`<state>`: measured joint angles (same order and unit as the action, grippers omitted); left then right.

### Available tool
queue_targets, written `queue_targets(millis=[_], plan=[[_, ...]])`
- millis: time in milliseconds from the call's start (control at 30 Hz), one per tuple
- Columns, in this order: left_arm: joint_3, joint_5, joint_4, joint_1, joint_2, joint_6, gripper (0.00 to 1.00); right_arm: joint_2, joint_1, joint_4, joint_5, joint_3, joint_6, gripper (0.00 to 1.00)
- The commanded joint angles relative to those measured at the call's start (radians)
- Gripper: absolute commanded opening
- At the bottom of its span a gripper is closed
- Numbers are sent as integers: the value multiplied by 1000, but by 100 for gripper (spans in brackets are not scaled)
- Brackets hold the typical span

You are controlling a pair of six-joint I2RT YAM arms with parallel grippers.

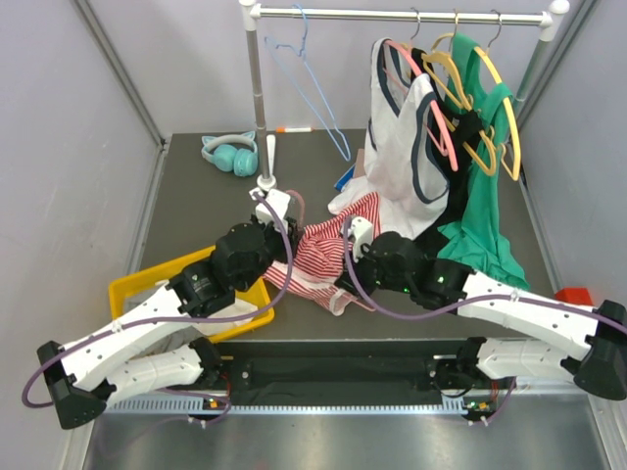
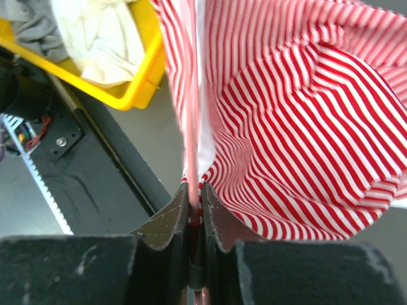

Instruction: Place the tank top on the hanger

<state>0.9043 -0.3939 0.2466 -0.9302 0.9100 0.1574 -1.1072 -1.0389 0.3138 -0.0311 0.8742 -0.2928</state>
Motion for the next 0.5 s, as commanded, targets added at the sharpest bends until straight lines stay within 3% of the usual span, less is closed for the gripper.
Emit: queue_targets(millis=[0, 67, 133, 467], plan=[[58, 0, -58, 1, -3, 31, 57, 84, -6, -13, 125, -55, -66, 0], [59, -6, -61, 1, -2, 39, 80, 107, -6, -9, 149, -73, -81, 0], [61, -8, -69, 1, 0, 44, 97, 136, -6, -1, 167, -96, -109, 0], [58, -88, -46, 1, -11, 57, 99, 237, 46, 79, 296, -127, -174, 0]])
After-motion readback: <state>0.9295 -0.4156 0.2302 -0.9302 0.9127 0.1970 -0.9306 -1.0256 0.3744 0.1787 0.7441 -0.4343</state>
